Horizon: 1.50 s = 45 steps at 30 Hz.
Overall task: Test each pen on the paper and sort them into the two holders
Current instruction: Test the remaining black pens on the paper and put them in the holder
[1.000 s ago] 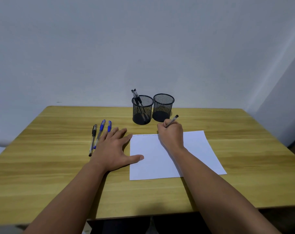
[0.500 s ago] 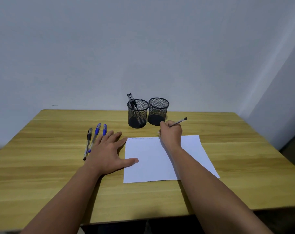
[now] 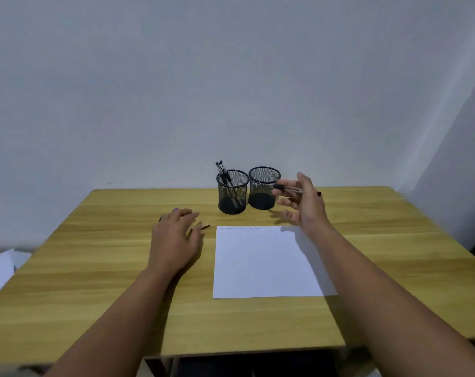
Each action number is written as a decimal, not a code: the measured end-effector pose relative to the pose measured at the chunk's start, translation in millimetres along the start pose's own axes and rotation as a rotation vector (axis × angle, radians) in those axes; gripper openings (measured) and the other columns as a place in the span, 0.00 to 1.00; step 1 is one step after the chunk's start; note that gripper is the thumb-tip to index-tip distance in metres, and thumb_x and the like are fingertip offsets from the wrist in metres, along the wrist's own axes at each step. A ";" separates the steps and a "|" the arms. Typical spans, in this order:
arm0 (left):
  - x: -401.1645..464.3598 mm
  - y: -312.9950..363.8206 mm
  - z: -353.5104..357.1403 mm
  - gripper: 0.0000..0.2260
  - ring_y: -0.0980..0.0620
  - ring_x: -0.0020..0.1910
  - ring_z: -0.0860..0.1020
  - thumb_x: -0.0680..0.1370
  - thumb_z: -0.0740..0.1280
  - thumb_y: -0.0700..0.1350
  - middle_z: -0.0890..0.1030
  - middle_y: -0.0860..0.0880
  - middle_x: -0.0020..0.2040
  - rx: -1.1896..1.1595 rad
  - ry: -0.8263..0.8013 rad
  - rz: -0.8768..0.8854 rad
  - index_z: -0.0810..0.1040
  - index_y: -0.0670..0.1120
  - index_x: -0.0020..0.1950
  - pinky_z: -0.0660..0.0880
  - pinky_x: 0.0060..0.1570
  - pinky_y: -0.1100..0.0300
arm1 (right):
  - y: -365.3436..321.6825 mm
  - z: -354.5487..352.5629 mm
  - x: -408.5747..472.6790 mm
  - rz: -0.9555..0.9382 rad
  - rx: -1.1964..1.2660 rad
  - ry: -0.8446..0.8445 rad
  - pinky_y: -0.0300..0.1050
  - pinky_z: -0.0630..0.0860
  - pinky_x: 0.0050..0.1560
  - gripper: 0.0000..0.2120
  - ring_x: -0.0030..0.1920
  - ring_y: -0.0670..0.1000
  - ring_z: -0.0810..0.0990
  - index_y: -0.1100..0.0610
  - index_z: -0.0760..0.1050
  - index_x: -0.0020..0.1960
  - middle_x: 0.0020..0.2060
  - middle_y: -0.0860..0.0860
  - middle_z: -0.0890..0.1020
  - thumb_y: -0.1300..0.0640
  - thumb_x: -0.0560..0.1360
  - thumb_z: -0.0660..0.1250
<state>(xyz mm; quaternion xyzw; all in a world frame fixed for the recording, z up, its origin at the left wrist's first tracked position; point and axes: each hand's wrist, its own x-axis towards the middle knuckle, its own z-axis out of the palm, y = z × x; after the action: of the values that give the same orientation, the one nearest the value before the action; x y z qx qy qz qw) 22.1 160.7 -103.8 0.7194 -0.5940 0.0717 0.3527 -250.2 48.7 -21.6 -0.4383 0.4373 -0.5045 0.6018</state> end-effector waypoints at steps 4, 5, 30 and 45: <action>10.2 1.3 -1.3 0.14 0.44 0.69 0.70 0.79 0.66 0.54 0.76 0.51 0.68 0.253 -0.205 -0.077 0.82 0.53 0.62 0.68 0.63 0.43 | 3.3 2.2 -1.9 -0.068 -0.032 0.009 0.38 0.69 0.28 0.07 0.30 0.49 0.74 0.55 0.83 0.51 0.37 0.53 0.84 0.55 0.83 0.66; 12.3 4.3 -1.6 0.13 0.44 0.70 0.69 0.79 0.66 0.54 0.75 0.51 0.69 0.300 -0.243 -0.083 0.82 0.54 0.61 0.67 0.64 0.44 | 5.1 2.2 -2.9 -0.095 -0.048 0.003 0.38 0.70 0.27 0.05 0.29 0.48 0.74 0.54 0.81 0.50 0.36 0.52 0.83 0.56 0.83 0.69; 37.4 62.3 -42.6 0.06 0.56 0.37 0.82 0.80 0.70 0.42 0.85 0.56 0.47 -0.419 -0.260 -0.009 0.84 0.52 0.50 0.75 0.37 0.65 | 12.8 -0.6 -27.0 -0.307 -0.556 -0.216 0.32 0.73 0.40 0.14 0.32 0.35 0.77 0.48 0.87 0.43 0.35 0.44 0.85 0.67 0.76 0.74; 31.5 90.7 -56.9 0.05 0.56 0.37 0.81 0.80 0.70 0.41 0.84 0.53 0.38 -0.427 -0.420 0.012 0.86 0.47 0.49 0.77 0.42 0.60 | 5.9 -2.6 -45.9 -0.310 -0.545 -0.254 0.29 0.73 0.39 0.06 0.32 0.35 0.77 0.58 0.88 0.47 0.37 0.50 0.85 0.67 0.75 0.77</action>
<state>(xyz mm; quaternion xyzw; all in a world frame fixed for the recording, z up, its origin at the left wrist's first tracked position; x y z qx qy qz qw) -33.1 165.0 -7.0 0.6246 -0.6597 -0.2032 0.3652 -256.3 94.6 -24.1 -0.7037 0.4056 -0.3960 0.4284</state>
